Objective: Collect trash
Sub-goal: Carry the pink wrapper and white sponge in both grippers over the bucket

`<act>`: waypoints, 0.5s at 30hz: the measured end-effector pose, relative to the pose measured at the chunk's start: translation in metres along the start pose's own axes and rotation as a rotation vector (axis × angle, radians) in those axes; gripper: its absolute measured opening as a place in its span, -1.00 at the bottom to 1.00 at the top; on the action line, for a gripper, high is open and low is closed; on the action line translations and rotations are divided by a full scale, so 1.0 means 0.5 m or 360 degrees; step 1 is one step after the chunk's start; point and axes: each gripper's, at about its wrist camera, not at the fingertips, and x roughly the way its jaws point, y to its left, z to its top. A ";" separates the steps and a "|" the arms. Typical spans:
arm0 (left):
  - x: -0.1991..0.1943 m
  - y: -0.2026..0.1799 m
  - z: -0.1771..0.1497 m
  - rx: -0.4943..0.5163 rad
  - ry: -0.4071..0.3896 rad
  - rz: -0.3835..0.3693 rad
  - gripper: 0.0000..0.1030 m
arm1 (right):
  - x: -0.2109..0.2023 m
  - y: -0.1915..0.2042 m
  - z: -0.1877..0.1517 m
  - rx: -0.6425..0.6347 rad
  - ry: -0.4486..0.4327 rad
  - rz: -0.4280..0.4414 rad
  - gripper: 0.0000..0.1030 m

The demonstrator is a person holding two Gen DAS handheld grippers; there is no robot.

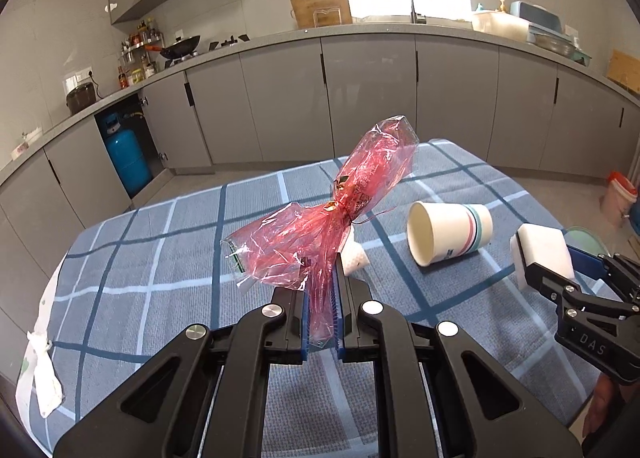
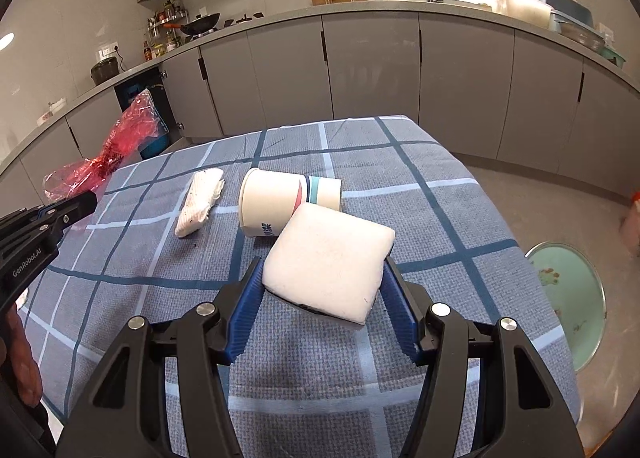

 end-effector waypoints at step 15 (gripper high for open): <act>0.008 -0.098 0.047 0.0130 -0.0055 -0.0123 -0.80 | -0.022 -0.055 0.002 0.0053 -0.0047 -0.0027 0.13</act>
